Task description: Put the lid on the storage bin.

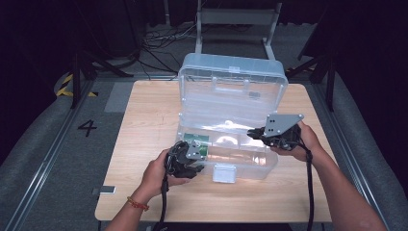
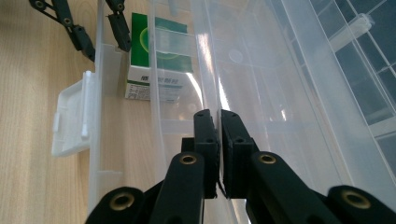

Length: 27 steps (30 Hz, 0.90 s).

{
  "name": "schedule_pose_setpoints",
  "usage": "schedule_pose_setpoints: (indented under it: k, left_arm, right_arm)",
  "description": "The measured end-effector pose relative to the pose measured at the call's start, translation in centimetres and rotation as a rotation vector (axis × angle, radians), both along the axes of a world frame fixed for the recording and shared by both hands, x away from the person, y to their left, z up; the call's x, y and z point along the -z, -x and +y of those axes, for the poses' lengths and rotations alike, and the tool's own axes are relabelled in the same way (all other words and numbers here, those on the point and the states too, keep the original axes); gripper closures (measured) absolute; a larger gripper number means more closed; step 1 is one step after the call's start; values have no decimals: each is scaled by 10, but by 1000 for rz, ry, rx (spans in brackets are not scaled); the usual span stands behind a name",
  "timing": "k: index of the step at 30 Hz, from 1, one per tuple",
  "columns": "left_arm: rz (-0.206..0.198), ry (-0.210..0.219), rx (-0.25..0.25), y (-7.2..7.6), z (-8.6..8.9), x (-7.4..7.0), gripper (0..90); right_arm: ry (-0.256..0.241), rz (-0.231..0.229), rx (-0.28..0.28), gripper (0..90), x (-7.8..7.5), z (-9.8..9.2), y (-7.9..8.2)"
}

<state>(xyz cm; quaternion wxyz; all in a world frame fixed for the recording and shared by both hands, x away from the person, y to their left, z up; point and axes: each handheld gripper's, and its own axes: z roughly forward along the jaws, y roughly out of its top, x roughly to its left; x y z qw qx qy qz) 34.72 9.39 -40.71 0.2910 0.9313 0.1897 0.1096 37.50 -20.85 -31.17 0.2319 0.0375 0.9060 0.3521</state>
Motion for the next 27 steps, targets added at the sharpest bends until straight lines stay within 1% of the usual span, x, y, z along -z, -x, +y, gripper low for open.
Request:
schedule_pose_setpoints:
  k: [1, 2, 3, 4, 5, 6, 7, 9, 10, 13, 15, 17, 18, 19, 22, 23, 25, 26, 27]
  left_arm:
    - [-4, 4, -6, 2, 0, -1, 443]
    - [-4, 4, -6, 2, 0, -1, 426]
    - [-11, 14, -8, 5, 1, -3, 426]
    - [-9, 31, -6, 6, 2, -5, 404]
    - [2, 49, -12, 8, 5, -8, 391]
    - [2, 57, -12, 9, 7, -10, 377]
    - [-4, 71, -18, 11, 10, -12, 360]
    - [-4, 100, -27, 17, 18, -17, 329]
    - [-4, 100, -27, 17, 18, -17, 323]
    - [2, 135, -25, 26, 29, -27, 320]
    - [-13, 130, -29, 30, 35, -34, 323]
    - [-24, 115, -24, 32, 41, -42, 338]
    - [-24, 115, -24, 32, 41, -42, 340]
    - [-20, 117, -28, 33, 45, -46, 340]
    - [-36, 107, -48, 33, 54, -55, 343]
    - [-45, 116, -57, 32, 57, -57, 343]
    - [-43, 147, -71, 28, 64, -61, 342]
    - [-43, 147, -71, 28, 64, -61, 343]
    - [-40, 160, -83, 25, 67, -62, 343]
  right_arm:
    - [-3, 0, 1, 873, 1, 0, 0]
    - [-3, 0, 1, 873, 1, 0, 0]
    - [-3, -1, -1, 872, 1, -1, 1]
    - [-2, -3, -3, 872, 1, -1, 2]
    - [-2, -4, -5, 872, 2, -1, 2]
    - [-6, 1, -4, 872, 3, -1, 3]
    - [-6, -4, -2, 871, 3, -1, 4]
    - [-7, -4, -4, 870, 4, -1, 5]
    - [-7, -4, -4, 870, 4, -1, 5]
    - [-8, -7, -5, 870, 5, -1, 6]
    - [-12, -5, -5, 869, 6, -2, 7]
    - [-14, -6, -7, 869, 6, -2, 7]
    - [-14, -6, -7, 869, 6, -2, 7]
    - [-13, -5, -9, 869, 6, -2, 7]
    - [-14, -5, -10, 869, 7, -2, 9]
    - [-14, -5, -12, 868, 8, -2, 9]
    - [-16, -3, -10, 867, 8, -2, 10]
    - [-16, -3, -10, 867, 8, -2, 10]
    - [-16, -2, -13, 867, 9, -2, 10]
